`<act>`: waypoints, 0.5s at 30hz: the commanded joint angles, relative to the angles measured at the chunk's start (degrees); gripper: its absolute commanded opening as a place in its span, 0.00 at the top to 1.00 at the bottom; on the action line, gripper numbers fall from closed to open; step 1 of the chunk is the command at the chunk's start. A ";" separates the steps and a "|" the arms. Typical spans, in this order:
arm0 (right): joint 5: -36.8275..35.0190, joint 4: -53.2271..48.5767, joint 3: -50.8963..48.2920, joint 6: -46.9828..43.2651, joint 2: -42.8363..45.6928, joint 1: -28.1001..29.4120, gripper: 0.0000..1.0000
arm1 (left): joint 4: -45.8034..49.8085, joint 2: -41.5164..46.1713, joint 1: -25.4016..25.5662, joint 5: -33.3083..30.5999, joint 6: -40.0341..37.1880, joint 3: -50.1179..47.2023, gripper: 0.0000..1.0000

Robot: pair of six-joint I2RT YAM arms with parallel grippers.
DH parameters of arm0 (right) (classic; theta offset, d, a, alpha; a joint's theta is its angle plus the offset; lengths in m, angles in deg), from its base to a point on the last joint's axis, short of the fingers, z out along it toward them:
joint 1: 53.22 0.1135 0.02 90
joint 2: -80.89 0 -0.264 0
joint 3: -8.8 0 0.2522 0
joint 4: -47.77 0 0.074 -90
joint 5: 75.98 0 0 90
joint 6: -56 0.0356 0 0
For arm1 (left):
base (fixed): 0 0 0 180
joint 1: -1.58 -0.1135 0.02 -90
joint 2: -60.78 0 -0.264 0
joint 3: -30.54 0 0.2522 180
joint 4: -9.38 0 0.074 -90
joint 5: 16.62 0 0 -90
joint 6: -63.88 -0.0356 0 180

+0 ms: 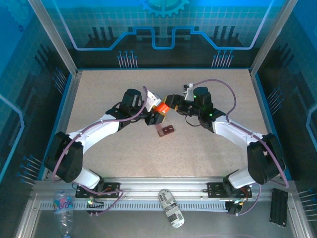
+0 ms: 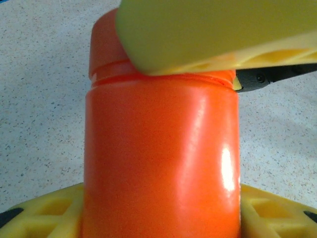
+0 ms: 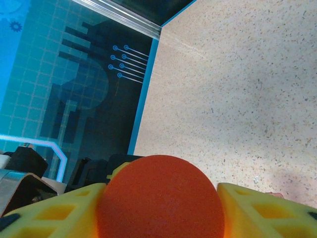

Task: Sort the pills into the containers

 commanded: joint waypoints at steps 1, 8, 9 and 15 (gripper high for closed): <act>1.22 2.23 -0.89 -0.39 0.70 0.02 0.54 | -2.73 0.16 0.19 1.86 0.38 2.47 1.00; 19.93 22.23 -2.78 -11.21 -2.95 -3.13 0.60 | 3.77 -0.82 0.00 9.41 -0.03 6.07 1.00; 22.95 24.38 -2.83 -12.94 -3.53 -3.63 0.59 | 4.45 -1.06 0.04 10.65 0.22 6.52 1.00; 27.22 25.22 -2.83 -14.60 -5.67 -6.49 0.57 | 3.95 -1.46 -0.01 12.09 1.57 6.38 1.00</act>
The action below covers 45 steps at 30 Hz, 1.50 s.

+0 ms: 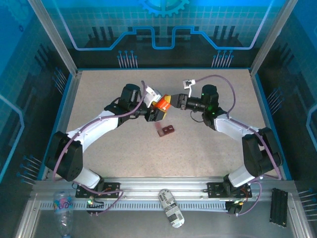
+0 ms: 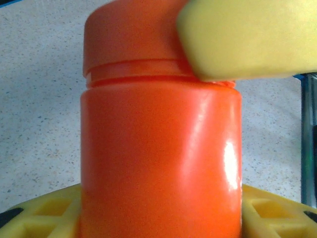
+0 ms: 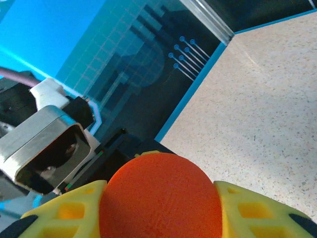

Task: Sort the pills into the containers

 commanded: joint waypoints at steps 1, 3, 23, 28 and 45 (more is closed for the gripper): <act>5.49 6.58 -0.64 -1.65 -0.94 -0.32 0.50 | 0.31 -0.80 1.11 5.42 0.31 1.79 1.00; 2.41 8.05 -2.58 4.16 -0.65 -1.03 0.33 | 0.38 -0.90 1.06 3.69 -0.02 1.72 1.00; -27.10 -16.99 2.08 16.21 5.75 5.89 0.17 | 0.25 -2.34 3.18 -10.06 -5.71 1.90 1.00; -26.90 -15.97 2.16 16.54 4.33 6.84 0.23 | 0.15 -1.99 3.47 -10.24 -5.49 1.81 1.00; -24.08 -10.28 -2.11 14.07 4.65 5.81 0.64 | -0.52 -0.86 3.51 -8.88 -3.60 1.37 1.00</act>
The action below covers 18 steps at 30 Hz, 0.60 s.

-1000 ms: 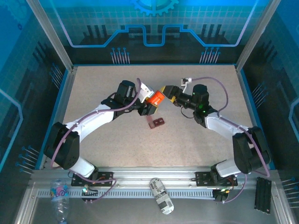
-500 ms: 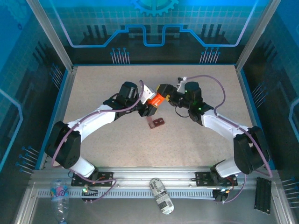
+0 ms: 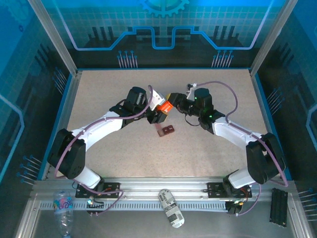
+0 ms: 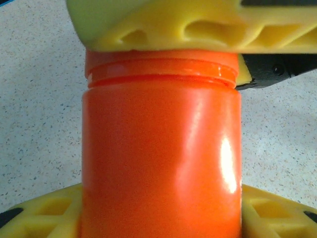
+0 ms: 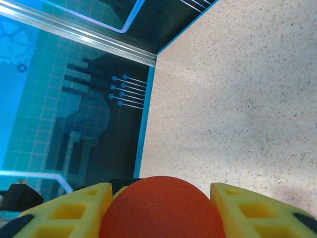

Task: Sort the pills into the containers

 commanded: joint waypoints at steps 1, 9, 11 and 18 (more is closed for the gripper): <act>4.57 5.66 -2.25 -4.24 -0.23 -1.06 0.64 | -0.45 1.07 0.22 2.66 0.65 1.57 1.00; 29.88 21.81 -3.96 -18.77 -4.17 -7.66 0.61 | 3.86 0.84 -1.56 17.69 3.50 3.69 1.00; 30.51 21.75 -3.80 -17.88 -4.60 -8.31 0.61 | 3.73 0.66 -1.67 19.13 4.21 3.74 1.00; 21.76 21.57 -5.02 -6.86 -1.42 -8.48 0.23 | 2.61 0.34 -1.66 12.77 4.30 3.17 1.00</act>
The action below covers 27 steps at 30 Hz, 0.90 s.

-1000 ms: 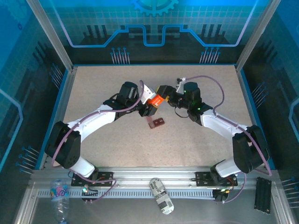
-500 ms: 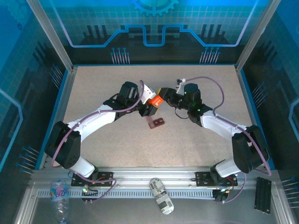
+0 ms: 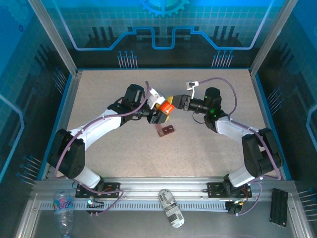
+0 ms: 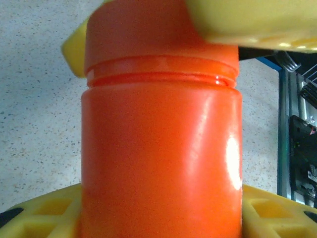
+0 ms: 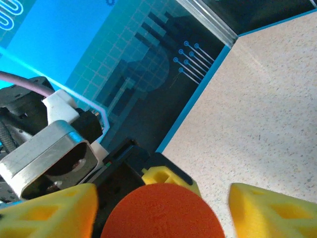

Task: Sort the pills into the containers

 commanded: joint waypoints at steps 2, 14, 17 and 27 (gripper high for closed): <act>-9.87 0.38 -3.17 7.77 4.81 -1.00 0.21 | 0.76 0.35 0.15 -3.58 -0.81 1.57 1.00; -29.89 -31.31 2.09 9.42 13.85 3.56 0.19 | -0.08 0.39 0.45 -12.26 -5.47 0.78 1.00; -30.71 -31.00 2.52 10.57 12.50 4.71 0.19 | -0.39 0.03 0.92 -12.42 -5.31 0.87 1.00; -30.50 -28.45 5.80 10.41 8.54 8.62 0.20 | -0.45 -0.57 1.91 -12.60 -5.33 1.14 1.00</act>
